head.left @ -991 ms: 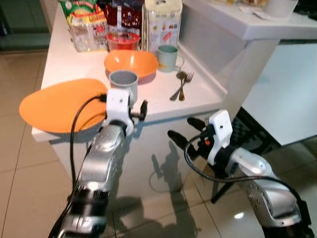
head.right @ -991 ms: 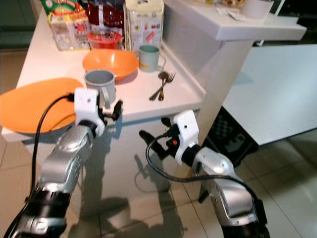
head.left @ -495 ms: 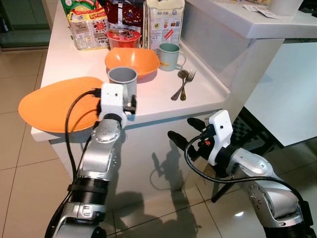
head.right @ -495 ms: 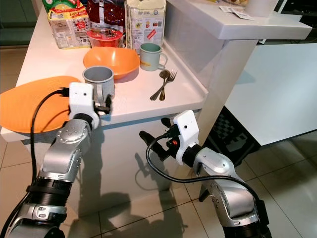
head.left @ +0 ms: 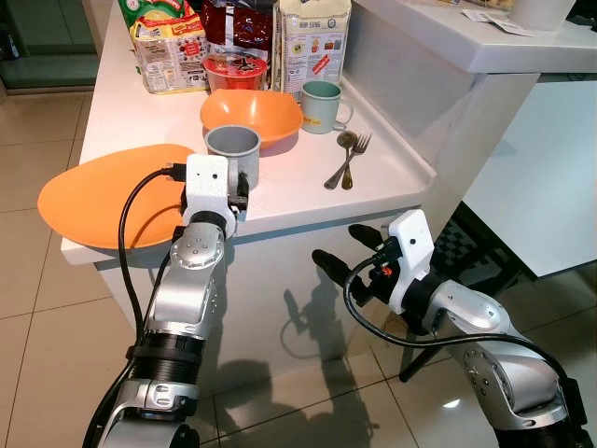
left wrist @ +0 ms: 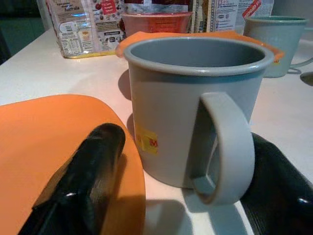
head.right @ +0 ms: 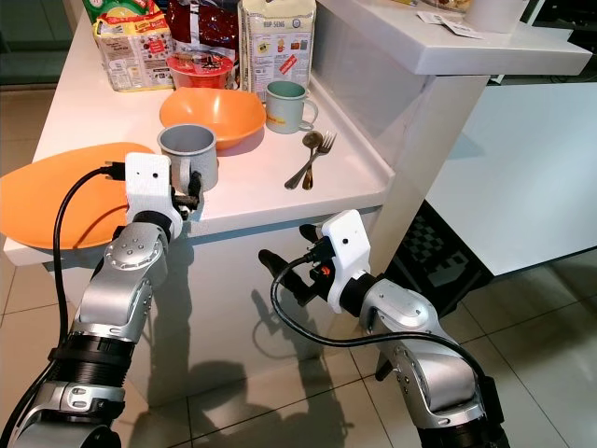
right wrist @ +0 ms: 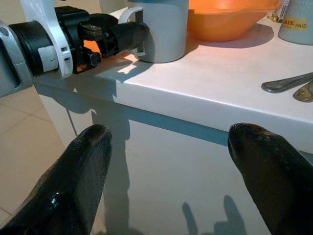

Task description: Setting the table

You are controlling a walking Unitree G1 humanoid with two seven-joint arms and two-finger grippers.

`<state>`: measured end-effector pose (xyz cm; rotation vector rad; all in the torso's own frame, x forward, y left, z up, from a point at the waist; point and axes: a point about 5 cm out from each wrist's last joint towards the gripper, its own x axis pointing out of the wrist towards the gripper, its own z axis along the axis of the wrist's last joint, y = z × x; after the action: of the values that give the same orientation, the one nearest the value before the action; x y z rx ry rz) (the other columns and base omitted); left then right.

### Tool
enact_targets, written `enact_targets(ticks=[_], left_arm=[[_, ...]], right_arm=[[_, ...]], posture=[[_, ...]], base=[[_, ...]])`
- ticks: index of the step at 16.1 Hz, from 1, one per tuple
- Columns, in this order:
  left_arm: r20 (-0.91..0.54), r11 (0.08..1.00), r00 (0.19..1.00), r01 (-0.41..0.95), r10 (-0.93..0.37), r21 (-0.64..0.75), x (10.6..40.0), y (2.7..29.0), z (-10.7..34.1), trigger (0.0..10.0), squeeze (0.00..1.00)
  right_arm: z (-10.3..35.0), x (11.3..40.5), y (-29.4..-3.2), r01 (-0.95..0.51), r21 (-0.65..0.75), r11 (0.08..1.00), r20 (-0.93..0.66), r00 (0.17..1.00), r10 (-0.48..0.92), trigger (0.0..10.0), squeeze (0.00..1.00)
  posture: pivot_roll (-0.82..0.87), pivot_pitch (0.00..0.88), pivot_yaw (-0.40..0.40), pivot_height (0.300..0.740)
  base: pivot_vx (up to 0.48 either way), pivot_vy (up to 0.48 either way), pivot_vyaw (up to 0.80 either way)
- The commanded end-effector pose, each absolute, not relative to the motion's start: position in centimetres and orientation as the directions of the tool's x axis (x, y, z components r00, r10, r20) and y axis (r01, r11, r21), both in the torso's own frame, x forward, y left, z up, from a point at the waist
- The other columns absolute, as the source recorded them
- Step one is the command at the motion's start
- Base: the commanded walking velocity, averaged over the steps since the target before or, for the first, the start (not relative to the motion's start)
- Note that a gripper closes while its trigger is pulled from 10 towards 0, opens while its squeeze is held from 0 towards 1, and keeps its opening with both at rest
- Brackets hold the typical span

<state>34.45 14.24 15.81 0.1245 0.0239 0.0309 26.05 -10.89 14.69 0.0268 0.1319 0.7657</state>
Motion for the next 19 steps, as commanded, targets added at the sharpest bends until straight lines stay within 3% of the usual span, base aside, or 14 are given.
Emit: enact_targets(ticks=[1, 19], left_arm=[[-0.010, 0.993, 1.000, -0.012, 0.013, 0.119, 34.84, 13.75, 16.34, 0.0, 0.00], [0.013, 0.995, 1.000, 0.014, -0.016, 0.102, 34.67, 13.48, 16.79, 0.0, 0.00]], right_arm=[[14.76, 25.91, -11.10, -0.687, 0.067, 0.724, -0.107, 0.716, 0.690, 10.0, 0.00], [14.23, 26.03, -11.25, -0.692, 0.057, 0.720, -0.117, 0.711, 0.693, 10.0, 0.00]], posture=[[0.01, 0.000, -0.065, 0.740], [0.01, 0.000, -0.066, 0.740]], base=[[0.000, 0.000, 0.00], [0.000, 0.000, 0.00]])
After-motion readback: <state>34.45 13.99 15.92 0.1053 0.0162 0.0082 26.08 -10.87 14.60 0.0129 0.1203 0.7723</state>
